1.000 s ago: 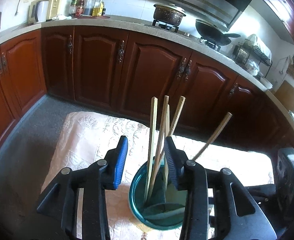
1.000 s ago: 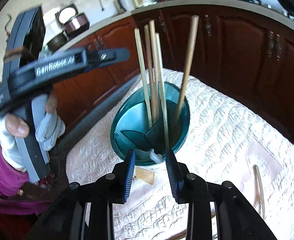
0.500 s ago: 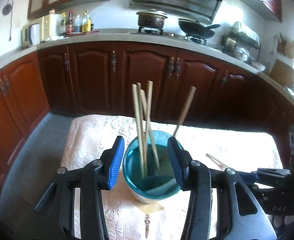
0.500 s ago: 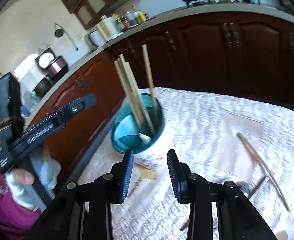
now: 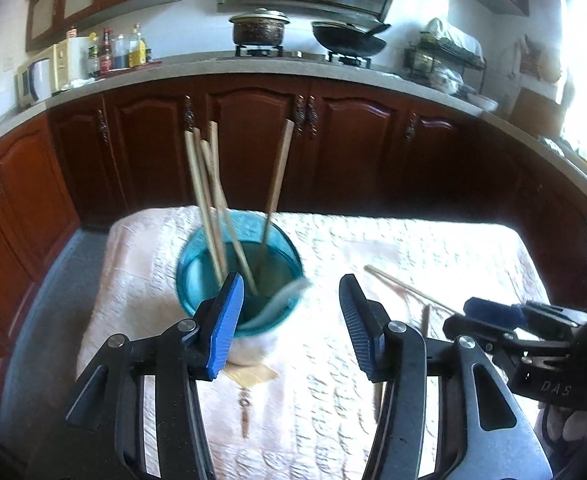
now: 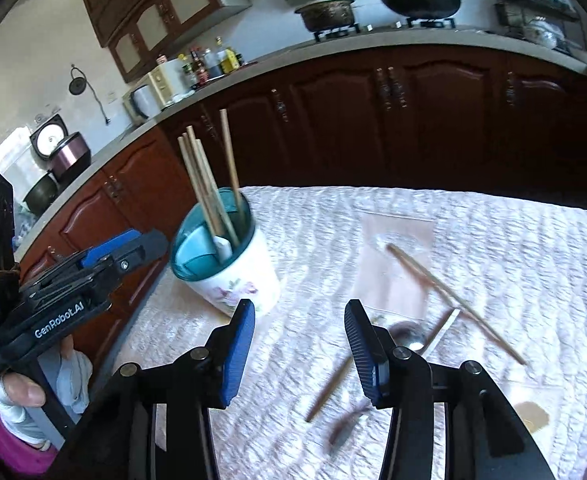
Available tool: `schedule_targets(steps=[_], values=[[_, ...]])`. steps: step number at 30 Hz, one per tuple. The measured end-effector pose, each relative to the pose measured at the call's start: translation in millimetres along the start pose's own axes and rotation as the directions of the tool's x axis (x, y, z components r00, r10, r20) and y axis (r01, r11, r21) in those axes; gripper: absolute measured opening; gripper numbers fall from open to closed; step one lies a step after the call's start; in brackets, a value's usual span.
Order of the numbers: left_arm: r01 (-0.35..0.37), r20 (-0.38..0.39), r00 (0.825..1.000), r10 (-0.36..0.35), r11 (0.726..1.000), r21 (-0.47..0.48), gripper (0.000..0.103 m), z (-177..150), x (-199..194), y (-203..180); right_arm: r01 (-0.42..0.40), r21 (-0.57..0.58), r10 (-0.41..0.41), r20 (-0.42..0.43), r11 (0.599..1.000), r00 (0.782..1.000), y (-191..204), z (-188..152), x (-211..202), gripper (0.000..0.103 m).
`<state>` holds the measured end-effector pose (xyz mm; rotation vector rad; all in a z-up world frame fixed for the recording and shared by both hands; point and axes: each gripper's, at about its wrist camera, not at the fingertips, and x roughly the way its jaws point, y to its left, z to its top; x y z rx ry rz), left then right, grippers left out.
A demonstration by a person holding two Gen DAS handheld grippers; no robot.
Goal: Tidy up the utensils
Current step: 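Move both open tools back down to the forks on the cloth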
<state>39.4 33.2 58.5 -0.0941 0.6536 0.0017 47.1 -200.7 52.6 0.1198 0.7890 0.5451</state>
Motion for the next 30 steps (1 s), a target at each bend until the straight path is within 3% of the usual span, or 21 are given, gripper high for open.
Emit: schedule_targets(steps=[3, 15, 20, 25, 30], values=[[0.008, -0.014, 1.000, -0.007, 1.000, 0.026, 0.051, -6.9, 0.4, -12.4, 0.040, 0.005, -0.040, 0.019, 0.999, 0.999, -8.6, -7.0, -8.3, 0.051], [0.066, -0.109, 0.992, -0.063, 0.997, 0.025, 0.063, -30.7, 8.5, -29.1, 0.115, 0.119, -0.111, -0.035, 0.986, 0.993, -57.7, -41.4, -17.0, 0.053], [0.112, -0.167, 0.980, -0.108, 0.994, 0.016, 0.063, -41.2, 22.2, -33.6, 0.118, 0.157, -0.107, -0.078, 0.980, 0.991, -74.3, -54.1, 1.5, 0.052], [0.139, -0.206, 0.970, -0.128, 0.990, 0.037, 0.063, -43.8, 41.8, -43.6, 0.150, 0.191, -0.124, -0.144, 0.970, 0.982, -96.8, -57.1, 37.7, 0.040], [0.160, -0.260, 0.956, -0.136, 0.985, 0.071, 0.062, -44.9, 73.6, -58.3, 0.140, 0.259, -0.097, -0.173, 0.956, 0.980, -121.6, -50.7, 65.8, 0.038]])
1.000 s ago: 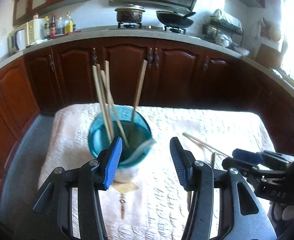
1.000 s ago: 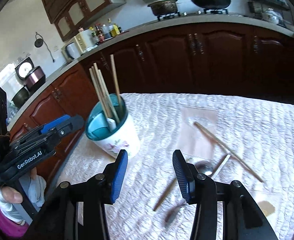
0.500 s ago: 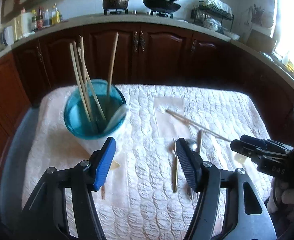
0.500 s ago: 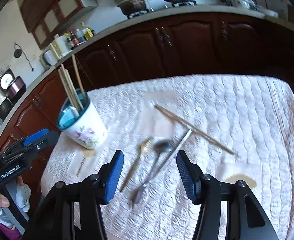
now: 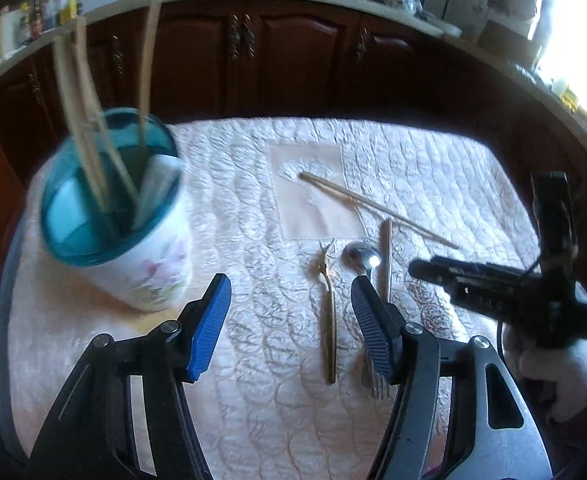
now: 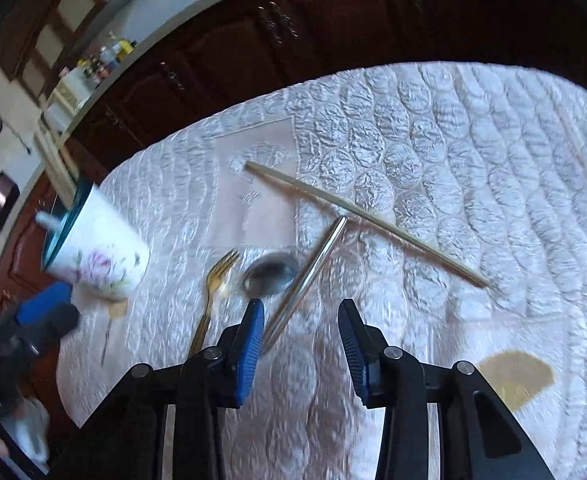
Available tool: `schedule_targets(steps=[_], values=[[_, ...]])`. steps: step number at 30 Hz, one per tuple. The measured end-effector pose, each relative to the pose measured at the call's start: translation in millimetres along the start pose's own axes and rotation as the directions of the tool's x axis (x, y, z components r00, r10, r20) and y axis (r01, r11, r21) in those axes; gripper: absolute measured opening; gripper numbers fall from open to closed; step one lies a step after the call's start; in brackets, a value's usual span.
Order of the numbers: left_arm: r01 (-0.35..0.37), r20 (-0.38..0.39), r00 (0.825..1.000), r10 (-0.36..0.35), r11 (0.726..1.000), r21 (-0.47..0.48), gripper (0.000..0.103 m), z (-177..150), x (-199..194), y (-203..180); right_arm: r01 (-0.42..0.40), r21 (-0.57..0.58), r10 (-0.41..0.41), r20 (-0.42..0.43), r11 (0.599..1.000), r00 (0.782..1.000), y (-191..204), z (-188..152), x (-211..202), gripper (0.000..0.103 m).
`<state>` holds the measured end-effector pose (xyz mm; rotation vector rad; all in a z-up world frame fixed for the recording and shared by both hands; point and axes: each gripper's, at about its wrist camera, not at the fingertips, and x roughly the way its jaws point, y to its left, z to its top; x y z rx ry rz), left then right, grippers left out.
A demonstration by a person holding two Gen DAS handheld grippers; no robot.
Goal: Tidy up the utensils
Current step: 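Move both open tools back down to the forks on the cloth, then close the left tool on the gold fork while the right tool grasps the silver fork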
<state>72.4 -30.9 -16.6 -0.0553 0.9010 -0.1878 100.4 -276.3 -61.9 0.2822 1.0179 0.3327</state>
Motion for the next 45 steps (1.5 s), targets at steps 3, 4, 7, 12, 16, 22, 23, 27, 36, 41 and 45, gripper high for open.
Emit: schedule_targets(steps=[3, 4, 7, 12, 16, 22, 23, 27, 36, 41, 45], values=[[0.000, -0.031, 1.000, 0.001, 1.000, 0.013, 0.061, 6.5, 23.2, -7.2, -0.014, 0.017, 0.014, -0.002, 1.000, 1.000, -5.9, 10.4, 7.8, 0.038], [0.003, -0.041, 0.999, -0.003, 1.000, 0.015, 0.060, 8.8, 31.1, -9.6, -0.016, 0.018, 0.016, -0.007, 1.000, 1.000, -7.1, 13.1, 10.3, 0.038], [0.003, -0.072, 0.997, -0.001, 1.000, 0.028, 0.051, 17.5, 55.0, -16.0, -0.010, 0.014, 0.010, -0.022, 1.000, 1.000, -10.3, 22.6, 18.1, 0.038], [-0.008, -0.125, 0.992, 0.018, 0.997, 0.078, 0.042, 31.2, 90.1, -24.3, -0.006, 0.022, 0.007, -0.052, 1.000, 0.999, -17.7, 34.7, 33.1, 0.038], [0.029, -0.171, 0.985, -0.007, 0.992, 0.125, 0.042, 35.1, 105.9, -31.2, 0.007, 0.013, -0.006, -0.082, 1.000, 0.997, -20.2, 40.4, 44.9, 0.034], [0.032, -0.238, 0.971, 0.010, 0.985, 0.171, 0.037, 37.3, 130.2, -36.1, 0.022, -0.062, -0.028, -0.087, 0.998, 0.996, -8.8, 49.7, 60.0, 0.019], [0.033, -0.251, 0.968, 0.011, 0.985, 0.169, 0.027, 36.6, 133.9, -35.2, 0.024, -0.082, -0.031, -0.087, 0.996, 0.996, -5.2, 50.5, 60.8, 0.019], [0.038, -0.270, 0.963, -0.001, 0.991, 0.130, 0.009, 32.6, 137.5, -25.2, 0.025, -0.166, -0.043, -0.105, 0.986, 0.994, 5.7, 46.7, 61.3, 0.018], [0.067, -0.278, 0.960, -0.043, 0.995, 0.077, 0.005, 20.5, 123.8, -8.4, -0.015, -0.154, -0.009, -0.154, 0.988, 0.988, -4.0, 39.8, 54.1, 0.019], [0.058, -0.289, 0.957, -0.034, 0.995, 0.076, 0.006, 19.1, 132.7, -16.5, -0.036, -0.118, 0.019, -0.139, 0.992, 0.990, -5.2, 43.2, 55.1, 0.022], [0.056, -0.276, 0.961, -0.035, 0.996, 0.071, 0.006, 23.7, 137.1, -23.5, -0.041, -0.099, 0.028, -0.130, 0.994, 0.991, -0.8, 45.4, 56.4, 0.016]])
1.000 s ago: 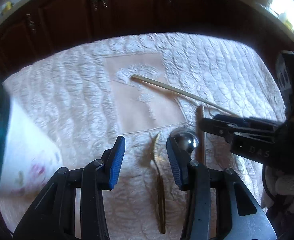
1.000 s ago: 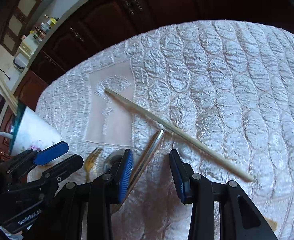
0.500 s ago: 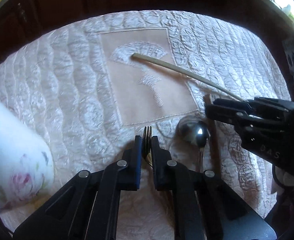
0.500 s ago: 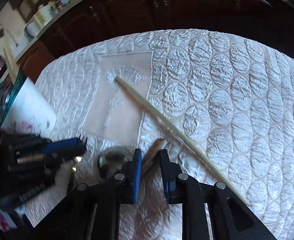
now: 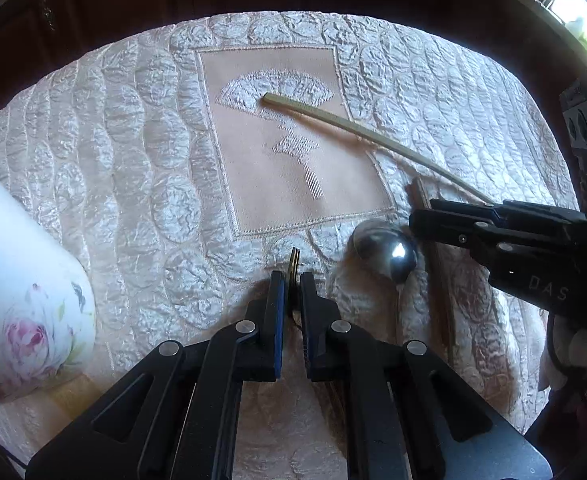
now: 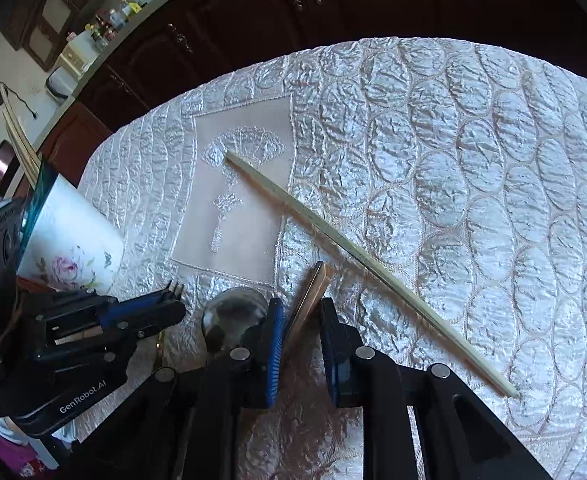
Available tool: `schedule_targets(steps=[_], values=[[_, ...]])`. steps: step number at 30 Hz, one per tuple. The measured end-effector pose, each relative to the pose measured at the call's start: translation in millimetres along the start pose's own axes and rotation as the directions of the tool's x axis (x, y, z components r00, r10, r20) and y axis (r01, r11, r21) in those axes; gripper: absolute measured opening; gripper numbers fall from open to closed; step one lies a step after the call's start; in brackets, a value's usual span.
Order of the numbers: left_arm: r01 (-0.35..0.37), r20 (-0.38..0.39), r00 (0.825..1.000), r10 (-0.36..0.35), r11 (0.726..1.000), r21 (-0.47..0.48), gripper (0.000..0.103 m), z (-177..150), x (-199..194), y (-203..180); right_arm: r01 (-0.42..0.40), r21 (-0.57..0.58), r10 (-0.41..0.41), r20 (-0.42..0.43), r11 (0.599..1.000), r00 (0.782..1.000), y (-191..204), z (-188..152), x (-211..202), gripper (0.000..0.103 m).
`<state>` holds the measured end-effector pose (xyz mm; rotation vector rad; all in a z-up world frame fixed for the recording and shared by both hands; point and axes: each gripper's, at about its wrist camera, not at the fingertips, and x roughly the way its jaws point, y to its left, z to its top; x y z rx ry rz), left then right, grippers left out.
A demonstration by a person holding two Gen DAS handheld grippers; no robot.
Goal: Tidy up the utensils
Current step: 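Close the left tool on the gold fork while the right tool grasps the silver fork, then lift both forks upright and carry them over the floral holder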
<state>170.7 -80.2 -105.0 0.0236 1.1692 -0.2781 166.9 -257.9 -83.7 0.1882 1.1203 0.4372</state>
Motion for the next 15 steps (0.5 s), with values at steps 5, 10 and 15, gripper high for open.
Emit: schedule_targets(steps=[5, 10, 15], values=[[0.052, 0.049, 0.997, -0.051, 0.998, -0.020, 0.002, -11.8, -28.5, 3.8, -0.041, -0.004, 0.042, 0.056, 0.999, 0.998, 6.0, -9.8, -33.0, 0.015], [0.101, 0.127, 0.987, -0.098, 0.995, -0.017, 0.001, -29.1, -71.7, 4.4, -0.077, -0.046, 0.082, 0.127, 0.996, 0.988, 24.1, -27.2, -78.6, 0.013], [0.113, 0.191, 0.975, -0.112, 0.994, 0.002, 0.001, -50.1, -109.7, 7.6, -0.067, -0.099, 0.084, 0.180, 0.993, 0.980, 41.7, -48.3, -117.8, 0.012]])
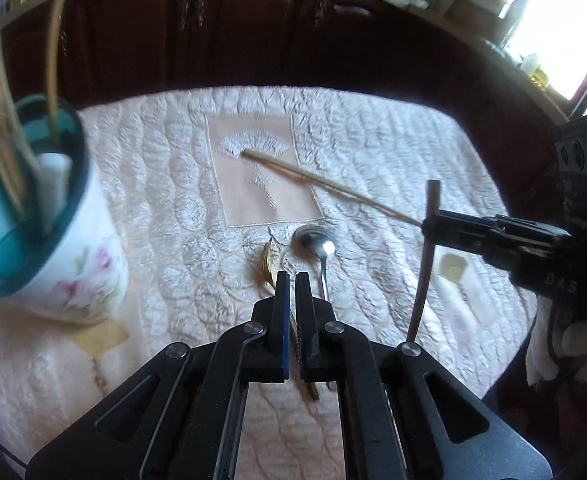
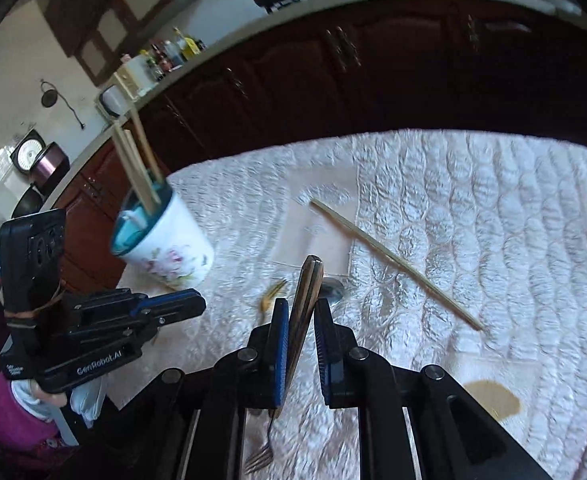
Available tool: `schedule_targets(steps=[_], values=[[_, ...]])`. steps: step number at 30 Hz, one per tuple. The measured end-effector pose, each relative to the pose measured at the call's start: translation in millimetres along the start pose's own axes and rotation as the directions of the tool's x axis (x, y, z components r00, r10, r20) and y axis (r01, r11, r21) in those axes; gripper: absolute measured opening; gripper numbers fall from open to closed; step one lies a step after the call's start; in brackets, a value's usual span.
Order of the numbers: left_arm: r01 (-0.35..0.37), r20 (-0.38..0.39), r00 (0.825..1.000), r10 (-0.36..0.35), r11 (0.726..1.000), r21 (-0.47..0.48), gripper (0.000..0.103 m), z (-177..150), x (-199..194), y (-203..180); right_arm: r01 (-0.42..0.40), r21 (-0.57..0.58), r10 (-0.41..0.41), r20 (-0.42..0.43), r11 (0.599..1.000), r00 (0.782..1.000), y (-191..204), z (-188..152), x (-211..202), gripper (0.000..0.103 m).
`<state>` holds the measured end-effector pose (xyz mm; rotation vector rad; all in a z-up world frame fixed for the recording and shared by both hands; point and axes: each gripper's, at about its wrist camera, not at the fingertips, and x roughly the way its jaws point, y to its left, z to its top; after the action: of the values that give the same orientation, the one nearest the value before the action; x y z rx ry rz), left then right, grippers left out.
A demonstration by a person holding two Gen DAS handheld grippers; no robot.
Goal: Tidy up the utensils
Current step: 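Lift both forks upright and carry them over the floral holder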
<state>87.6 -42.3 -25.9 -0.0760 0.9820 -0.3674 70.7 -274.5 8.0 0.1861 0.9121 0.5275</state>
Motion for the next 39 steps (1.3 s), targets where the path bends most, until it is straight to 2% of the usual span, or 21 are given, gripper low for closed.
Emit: schedule_targets(steps=[7, 8, 9, 11, 17, 19, 20, 21, 23, 25, 29, 32, 39], values=[[-0.052, -0.004, 0.999, 0.052, 0.999, 0.006, 0.004, -1.5, 1.8, -1.2, 0.047, 0.019, -0.047, 0.008, 0.999, 0.999, -4.2, -6.0, -9.9, 0.012], [-0.059, -0.007, 0.998, 0.059, 0.998, 0.007, 0.012, 0.2, 6.1, -2.2, 0.050, 0.029, -0.050, 0.007, 0.998, 0.999, -6.4, -7.2, -10.5, 0.012], [-0.068, -0.015, 0.998, 0.068, 0.998, 0.008, 0.025, 1.0, 11.7, -2.8, 0.048, 0.035, -0.048, 0.008, 0.998, 0.999, -7.5, -7.4, -10.7, 0.012], [-0.085, -0.038, 0.996, 0.085, 0.996, 0.009, 0.033, 6.9, 27.8, -4.4, 0.040, 0.030, -0.040, 0.012, 0.999, 0.999, -6.7, -7.4, -12.5, 0.012], [-0.178, -0.114, 0.977, 0.181, 0.983, 0.037, 0.032, 24.6, 85.1, -8.3, 0.029, 0.007, -0.029, 0.011, 1.000, 1.000, -1.9, -8.4, -21.6, 0.012], [-0.202, -0.142, 0.968, 0.208, 0.978, 0.055, 0.020, 24.9, 100.9, -8.4, 0.026, 0.005, -0.027, 0.013, 1.000, 1.000, -1.0, -9.4, -24.1, 0.012], [-0.211, -0.163, 0.962, 0.218, 0.976, 0.062, 0.006, 23.6, 108.8, -7.1, 0.025, 0.002, -0.025, 0.014, 1.000, 1.000, -0.1, -9.6, -25.2, 0.012], [-0.208, -0.174, 0.961, 0.215, 0.977, 0.056, 0.005, 22.0, 112.4, -5.0, 0.025, -0.001, -0.025, 0.015, 1.000, 1.000, 0.7, -10.2, -26.6, 0.012], [-0.181, -0.160, 0.970, 0.184, 0.983, 0.032, 0.002, 19.8, 105.5, -1.7, 0.021, -0.007, -0.021, 0.018, 1.000, 1.000, 3.0, -11.9, -30.8, 0.012], [-0.126, -0.143, 0.982, 0.124, 0.992, 0.000, 0.002, 17.5, 89.5, 0.6, 0.019, -0.017, -0.019, 0.021, 1.000, 1.000, 6.9, -11.6, -33.1, 0.012], [-0.054, -0.050, 0.997, 0.054, 0.999, 0.000, 0.002, 11.8, 33.4, -2.4, 0.013, -0.058, -0.011, 0.031, 0.998, 0.999, 23.8, -11.2, -40.1, 0.011], [-0.034, 0.017, 0.999, 0.034, 0.999, 0.012, 0.001, 6.0, -8.1, -2.4, 0.011, -0.088, -0.007, 0.039, 0.996, 0.999, 37.1, -9.4, -44.0, 0.011], [-0.048, 0.132, 0.990, 0.051, 0.999, -0.024, 0.001, 2.0, -79.4, 10.9, 0.027, -0.156, -0.016, 0.070, 0.987, 0.997, 66.9, 0.5, -54.8, 0.010]])
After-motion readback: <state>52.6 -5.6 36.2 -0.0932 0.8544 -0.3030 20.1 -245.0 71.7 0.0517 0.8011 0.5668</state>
